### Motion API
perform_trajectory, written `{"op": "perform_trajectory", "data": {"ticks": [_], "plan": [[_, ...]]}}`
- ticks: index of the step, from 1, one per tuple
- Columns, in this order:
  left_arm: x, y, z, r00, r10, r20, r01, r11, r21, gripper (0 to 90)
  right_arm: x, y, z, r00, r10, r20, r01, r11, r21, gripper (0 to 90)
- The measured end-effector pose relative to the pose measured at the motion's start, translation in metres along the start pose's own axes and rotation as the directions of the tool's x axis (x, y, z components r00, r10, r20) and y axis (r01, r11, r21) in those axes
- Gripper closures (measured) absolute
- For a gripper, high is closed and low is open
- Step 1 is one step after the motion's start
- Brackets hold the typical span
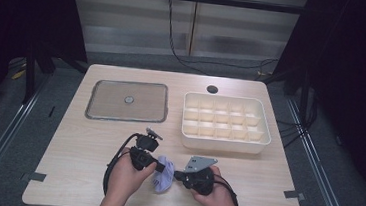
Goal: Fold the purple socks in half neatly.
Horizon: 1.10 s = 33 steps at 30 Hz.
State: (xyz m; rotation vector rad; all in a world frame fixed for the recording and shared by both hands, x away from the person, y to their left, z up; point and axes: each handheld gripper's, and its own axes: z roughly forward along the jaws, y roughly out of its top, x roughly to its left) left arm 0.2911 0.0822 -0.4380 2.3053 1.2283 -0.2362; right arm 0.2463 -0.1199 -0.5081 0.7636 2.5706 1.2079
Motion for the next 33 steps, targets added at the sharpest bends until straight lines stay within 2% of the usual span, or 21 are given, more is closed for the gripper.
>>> {"op": "perform_trajectory", "data": {"ticks": [3,4,5,11,22,24,26,28,33], "plan": [[0.0,0.0,0.0,0.9999,0.013,0.002,-0.013,0.9999,0.008,86.6,0.0,0.0,0.0,1.0,0.0,0.0,0.0,1.0,0.0,89.4],[-0.001,0.0,0.001,1.0,0.004,0.002,-0.004,1.0,0.0,86.6,0.0,0.0,0.0,1.0,0.0,-0.001,0.0,1.0,0.0,89.4],[-0.001,0.001,0.0,0.9999,0.015,0.001,-0.015,0.9998,0.011,86.6,0.0,0.0,0.0,1.0,0.001,0.0,-0.001,1.0,0.0,89.4],[-0.001,0.001,0.002,0.9998,0.017,-0.01,-0.016,0.9998,0.014,86.8,0.001,0.001,0.001,1.0,-0.002,0.004,0.002,1.0,-0.002,89.3],[0.003,-0.004,0.002,0.9997,0.002,-0.023,-0.002,1.0,0.005,86.3,0.0,0.0,0.0,1.0,0.006,-0.002,-0.006,1.0,0.001,89.3],[0.005,-0.006,0.0,0.9994,0.016,-0.032,-0.016,0.9999,-0.005,84.4,0.0,0.0,0.001,0.9999,0.009,-0.005,-0.009,1.0,0.002,89.3],[0.006,-0.008,-0.001,0.9996,-0.002,-0.029,0.002,0.9998,-0.018,82.3,0.0,0.001,0.001,0.9999,0.009,-0.008,-0.009,1.0,0.0,89.2],[0.008,-0.01,-0.002,0.9997,-0.003,-0.023,0.003,1.0,-0.007,78.6,0.0,0.001,0.001,1.0,0.008,-0.004,-0.008,1.0,0.001,89.2],[0.014,-0.013,-0.005,0.9989,-0.022,-0.04,0.021,0.9996,-0.019,72.3,0.0,0.001,0.001,1.0,0.004,0.0,-0.004,1.0,0.001,89.2]]}}
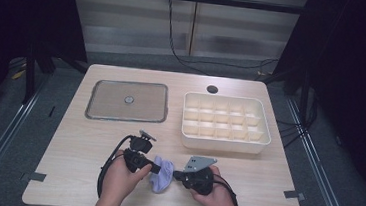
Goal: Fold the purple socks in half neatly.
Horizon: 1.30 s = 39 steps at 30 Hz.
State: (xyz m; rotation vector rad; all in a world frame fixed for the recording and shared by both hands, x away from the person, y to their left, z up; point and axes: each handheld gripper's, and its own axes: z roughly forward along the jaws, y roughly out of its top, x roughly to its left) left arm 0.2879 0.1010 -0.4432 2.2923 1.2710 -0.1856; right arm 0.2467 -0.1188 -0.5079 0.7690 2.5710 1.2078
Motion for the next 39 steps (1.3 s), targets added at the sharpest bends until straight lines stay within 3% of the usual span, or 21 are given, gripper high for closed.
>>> {"op": "perform_trajectory", "data": {"ticks": [11,17,22,27,39], "plan": [[0.019,-0.019,-0.006,0.9983,-0.055,-0.018,0.055,0.9983,-0.022,61.6,0.0,0.0,0.0,1.0,0.003,-0.003,-0.003,1.0,-0.001,89.1],[0.022,-0.024,-0.003,0.9947,-0.094,0.041,0.095,0.9949,-0.032,61.3,0.0,0.0,0.0,1.0,0.003,-0.002,-0.003,1.0,-0.001,89.0],[0.019,-0.022,0.003,0.9963,-0.076,0.041,0.076,0.9969,-0.019,65.0,0.0,0.0,0.0,1.0,0.006,-0.004,-0.006,1.0,-0.001,88.9],[0.013,-0.018,0.005,0.998,-0.051,0.039,0.051,0.9986,-0.014,80.8,0.0,0.0,0.0,1.0,0.001,0.001,-0.001,1.0,-0.002,88.7],[-0.004,-0.007,0.005,0.9992,0.012,0.038,-0.011,0.9998,-0.019,83.3,0.0,0.0,0.0,1.0,0.0,0.001,0.0,1.0,-0.002,88.7]]}}
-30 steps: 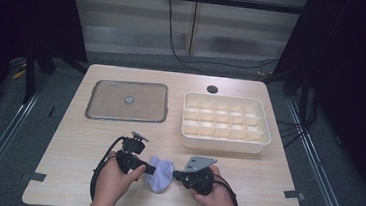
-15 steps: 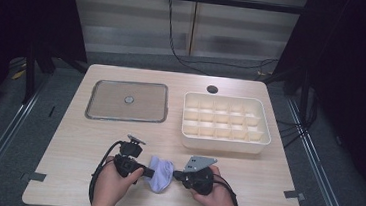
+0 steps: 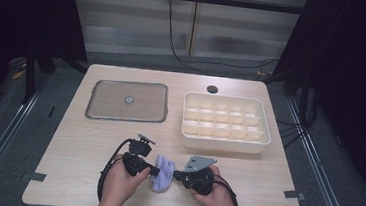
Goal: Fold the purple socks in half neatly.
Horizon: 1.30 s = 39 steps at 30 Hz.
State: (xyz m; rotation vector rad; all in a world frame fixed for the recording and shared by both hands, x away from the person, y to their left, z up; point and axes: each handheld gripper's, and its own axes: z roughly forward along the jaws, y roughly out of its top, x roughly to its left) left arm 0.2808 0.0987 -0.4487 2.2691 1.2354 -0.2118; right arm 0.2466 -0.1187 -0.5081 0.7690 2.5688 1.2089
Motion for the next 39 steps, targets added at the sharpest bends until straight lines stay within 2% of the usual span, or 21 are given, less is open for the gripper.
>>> {"op": "perform_trajectory", "data": {"ticks": [2,3,4,10,14,15,22,27,37,39], "plan": [[-0.003,0.001,0.0,1.0,0.007,-0.002,-0.007,1.0,-0.007,83.3,0.0,0.0,0.0,1.0,0.004,-0.003,-0.004,1.0,0.001,88.7],[-0.004,0.002,0.0,0.9997,0.026,0.003,-0.026,0.9997,0.002,83.4,0.0,0.0,0.0,1.0,0.005,-0.003,-0.005,1.0,0.002,88.7],[-0.006,0.003,0.001,0.9997,0.023,0.003,-0.023,0.9997,0.0,83.4,0.0,0.0,0.0,1.0,0.006,-0.004,-0.006,1.0,0.001,88.7],[-0.014,0.007,0.005,0.9975,0.07,-0.001,-0.07,0.9974,0.018,83.4,0.0,0.0,0.0,1.0,0.002,0.0,-0.002,1.0,0.0,88.7],[-0.016,0.007,0.011,0.9964,0.085,-0.006,-0.085,0.9963,0.013,83.4,-0.001,0.0,0.0,1.0,0.006,-0.007,-0.006,1.0,0.0,88.7],[-0.016,0.006,0.013,0.9967,0.081,0.005,-0.081,0.9966,0.01,83.4,0.0,0.0,0.0,1.0,0.007,-0.005,-0.007,1.0,0.001,88.7],[-0.018,0.007,0.017,0.9951,0.099,-0.004,-0.099,0.9949,0.022,83.4,-0.001,0.0,0.0,0.9998,0.013,-0.012,-0.013,1.0,0.001,88.7],[-0.02,0.007,0.02,0.9964,0.085,-0.004,-0.085,0.9964,0.006,83.3,-0.001,0.0,0.0,0.9999,0.011,-0.009,-0.011,1.0,0.0,88.7],[-0.02,0.003,0.025,0.9964,0.084,-0.007,-0.084,0.9964,-0.014,83.0,-0.002,-0.001,-0.001,0.9997,0.023,-0.009,-0.023,1.0,0.002,88.7],[-0.019,0.003,0.026,0.9951,0.098,-0.01,-0.098,0.9952,-0.004,82.9,-0.002,-0.001,-0.001,0.9995,0.029,-0.011,-0.029,1.0,0.002,88.7]]}}
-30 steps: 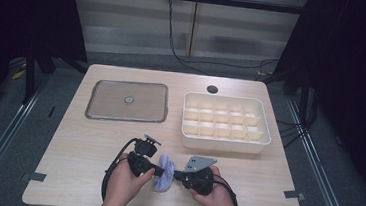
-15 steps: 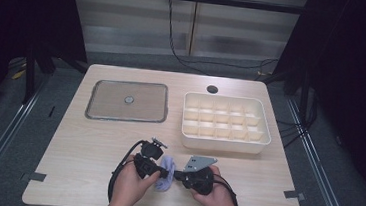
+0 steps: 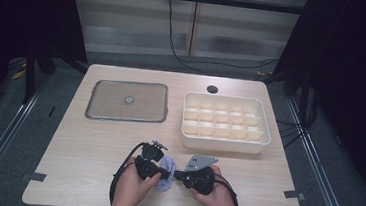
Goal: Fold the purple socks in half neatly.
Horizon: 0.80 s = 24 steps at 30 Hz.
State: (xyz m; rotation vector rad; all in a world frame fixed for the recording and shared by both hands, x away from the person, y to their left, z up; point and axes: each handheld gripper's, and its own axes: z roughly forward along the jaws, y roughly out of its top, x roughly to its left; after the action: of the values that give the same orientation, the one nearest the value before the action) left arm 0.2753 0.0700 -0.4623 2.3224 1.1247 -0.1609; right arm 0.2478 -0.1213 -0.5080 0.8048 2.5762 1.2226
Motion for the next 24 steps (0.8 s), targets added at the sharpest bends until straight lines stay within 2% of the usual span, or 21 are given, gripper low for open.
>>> {"op": "perform_trajectory", "data": {"ticks": [10,15,20,24], "plan": [[-0.0016,-0.0005,0.002,0.9999,-0.013,-0.004,0.013,0.9998,-0.012,82.8,-0.0012,0.0,-0.0008,1.0,-0.005,0.003,0.005,1.0,0.004,88.5],[-0.004,-0.0011,0.0029,0.9998,0.002,-0.021,-0.002,0.9999,-0.016,82.9,0.0013,0.0019,-0.001,0.9995,-0.027,0.017,0.026,0.999,0.021,90.0],[-0.0035,-0.0018,0.004,0.9999,-0.006,-0.015,0.006,0.9997,-0.023,83.0,-0.0005,0.0012,-0.0011,1.0,0.004,0.004,-0.004,1.0,0.016,90.0],[-0.0036,-0.0018,0.0042,0.9998,0.011,-0.017,-0.012,0.9998,-0.019,83.2,-0.0019,0.0016,-0.002,1.0,0.006,0.005,-0.007,1.0,0.023,90.0]]}}
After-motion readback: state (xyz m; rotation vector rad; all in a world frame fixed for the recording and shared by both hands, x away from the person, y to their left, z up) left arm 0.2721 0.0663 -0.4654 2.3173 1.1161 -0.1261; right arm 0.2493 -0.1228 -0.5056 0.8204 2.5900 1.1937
